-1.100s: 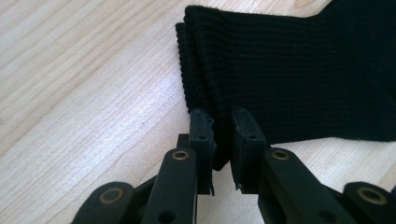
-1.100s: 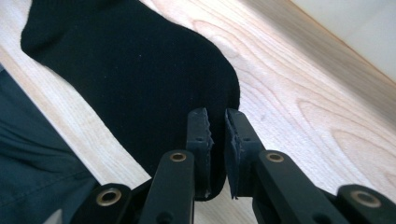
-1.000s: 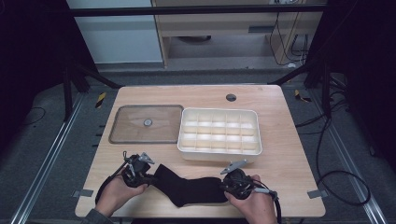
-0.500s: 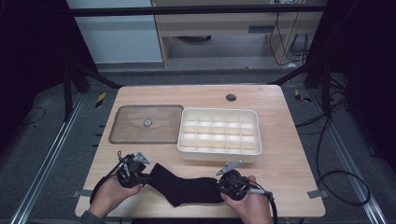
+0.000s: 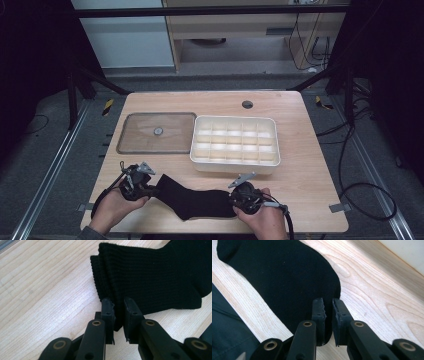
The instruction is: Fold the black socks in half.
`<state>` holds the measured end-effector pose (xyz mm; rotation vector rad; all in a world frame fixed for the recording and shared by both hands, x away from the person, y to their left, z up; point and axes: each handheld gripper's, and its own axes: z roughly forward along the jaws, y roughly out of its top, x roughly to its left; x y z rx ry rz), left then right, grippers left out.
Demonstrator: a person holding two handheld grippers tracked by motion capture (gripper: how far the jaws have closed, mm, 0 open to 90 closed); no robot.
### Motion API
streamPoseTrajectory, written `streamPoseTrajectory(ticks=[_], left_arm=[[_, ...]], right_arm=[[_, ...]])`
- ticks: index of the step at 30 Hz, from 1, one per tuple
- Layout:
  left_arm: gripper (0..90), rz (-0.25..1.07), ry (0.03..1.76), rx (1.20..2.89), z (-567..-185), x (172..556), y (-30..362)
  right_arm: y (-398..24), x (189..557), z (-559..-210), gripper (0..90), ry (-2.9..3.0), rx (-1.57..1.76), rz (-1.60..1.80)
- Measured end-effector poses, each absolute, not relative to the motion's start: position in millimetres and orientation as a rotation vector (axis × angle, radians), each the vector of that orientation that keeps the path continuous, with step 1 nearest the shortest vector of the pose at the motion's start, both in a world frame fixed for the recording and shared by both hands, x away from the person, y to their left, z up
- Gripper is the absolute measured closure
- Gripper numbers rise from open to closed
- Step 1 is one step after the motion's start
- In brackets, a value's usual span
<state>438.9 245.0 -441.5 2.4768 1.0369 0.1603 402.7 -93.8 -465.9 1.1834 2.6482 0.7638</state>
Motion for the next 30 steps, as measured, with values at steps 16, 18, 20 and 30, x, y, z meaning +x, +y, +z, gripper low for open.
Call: streamPoseTrajectory(ticks=[16, 18, 20, 30], left_arm=[[80.0, 0.121, 0.98, 2.423, -416, 431, 239], [80.0, 0.107, 0.95, 2.409, -409, 429, 233], [80.0, 0.097, 0.925, 2.4, -404, 427, 226], [80.0, 0.082, 0.795, 2.394, -390, 419, 183]], right_arm=[[-80, 400, -465, 81.3, 2.661, 1.173, 0.821], [-79, 400, -465, 81.3, 2.663, 1.168, 0.832], [-77, 400, -465, 81.2, 2.664, 1.172, 0.842], [-74, 399, -465, 81.1, 2.656, 1.185, 0.874]])
